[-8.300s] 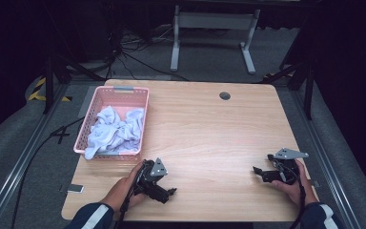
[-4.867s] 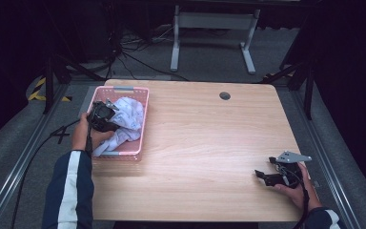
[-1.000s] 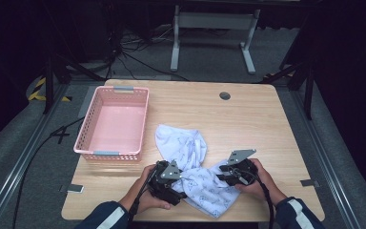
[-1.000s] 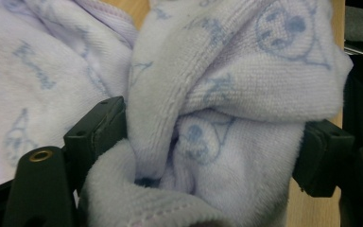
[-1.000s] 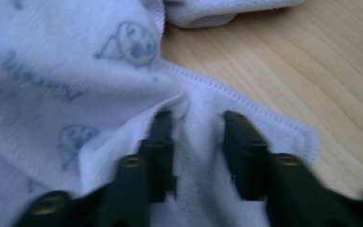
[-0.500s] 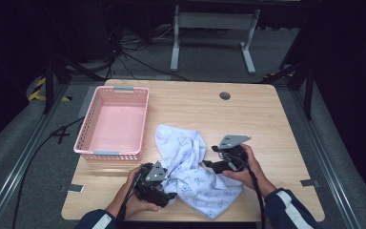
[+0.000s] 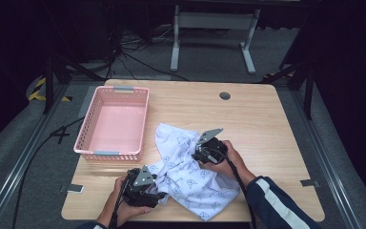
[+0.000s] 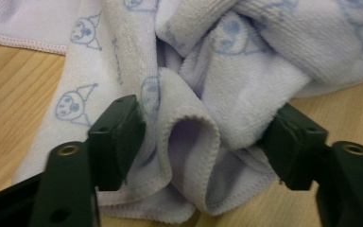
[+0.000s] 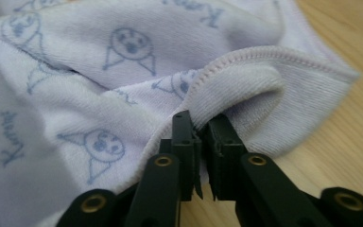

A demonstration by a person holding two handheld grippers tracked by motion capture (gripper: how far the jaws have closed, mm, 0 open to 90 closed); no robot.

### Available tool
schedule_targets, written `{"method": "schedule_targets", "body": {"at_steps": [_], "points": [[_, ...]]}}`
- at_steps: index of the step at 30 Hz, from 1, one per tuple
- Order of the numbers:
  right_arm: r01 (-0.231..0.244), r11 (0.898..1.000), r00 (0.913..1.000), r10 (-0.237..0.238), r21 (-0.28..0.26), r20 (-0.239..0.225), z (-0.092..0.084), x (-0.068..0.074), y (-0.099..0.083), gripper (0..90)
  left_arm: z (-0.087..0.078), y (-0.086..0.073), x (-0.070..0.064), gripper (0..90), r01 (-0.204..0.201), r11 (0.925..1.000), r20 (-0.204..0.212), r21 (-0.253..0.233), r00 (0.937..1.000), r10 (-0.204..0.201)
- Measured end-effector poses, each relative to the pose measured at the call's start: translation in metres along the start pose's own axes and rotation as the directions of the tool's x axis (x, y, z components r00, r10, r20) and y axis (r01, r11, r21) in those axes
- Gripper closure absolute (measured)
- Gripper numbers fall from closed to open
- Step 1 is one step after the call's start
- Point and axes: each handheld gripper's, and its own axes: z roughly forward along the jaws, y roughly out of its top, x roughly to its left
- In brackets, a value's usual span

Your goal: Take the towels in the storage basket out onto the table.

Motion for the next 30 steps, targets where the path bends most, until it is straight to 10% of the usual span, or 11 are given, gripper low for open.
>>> {"method": "schedule_targets", "body": {"at_steps": [7, 11, 16, 19, 24, 26, 30], "points": [[-0.073, 0.994, 0.9916, 0.081, -0.079, 0.101, -0.05, -0.03, -0.022, 84.8, 0.001, -0.002, 0.008, 33.9, 0.019, 0.9994, -0.041, 0.03, 0.999, -0.018], [-0.161, 0.979, 0.9725, 0.18, -0.127, 0.148, -0.086, -0.054, -0.051, 84.8, 0.008, -0.003, 0.01, 32.5, 0.013, 0.9958, -0.068, 0.09, 0.9977, -0.007], [-0.265, 0.962, 0.9536, 0.271, -0.06, 0.132, -0.101, -0.078, -0.094, 77.4, 0.011, 0.002, 0.011, 36.6, 0.007, 0.998, -0.045, 0.062, 0.999, -0.005], [-0.279, 0.96, 0.9471, 0.274, 0.006, 0.166, -0.101, -0.082, -0.11, 58.0, 0.01, 0.008, 0.006, 36.6, 0.001, 0.9996, -0.015, 0.028, 0.9999, -0.001], [-0.358, 0.926, 0.8955, 0.377, -0.122, 0.236, -0.125, -0.092, -0.115, 43.8, 0.014, 0.03, -0.024, 37.0, -0.095, 0.9951, 0.058, -0.029, 0.9937, 0.097], [-0.34, 0.92, 0.8982, 0.379, -0.195, 0.223, -0.128, -0.09, -0.106, 39.8, 0.022, 0.038, -0.03, 37.9, -0.113, 0.9932, 0.085, -0.027, 0.9897, 0.115], [-0.299, 0.94, 0.9231, 0.329, -0.167, 0.2, -0.102, -0.086, -0.088, 32.4, 0.046, 0.05, -0.035, 33.8, -0.126, 0.9919, 0.091, -0.01, 0.9877, 0.127]]}}
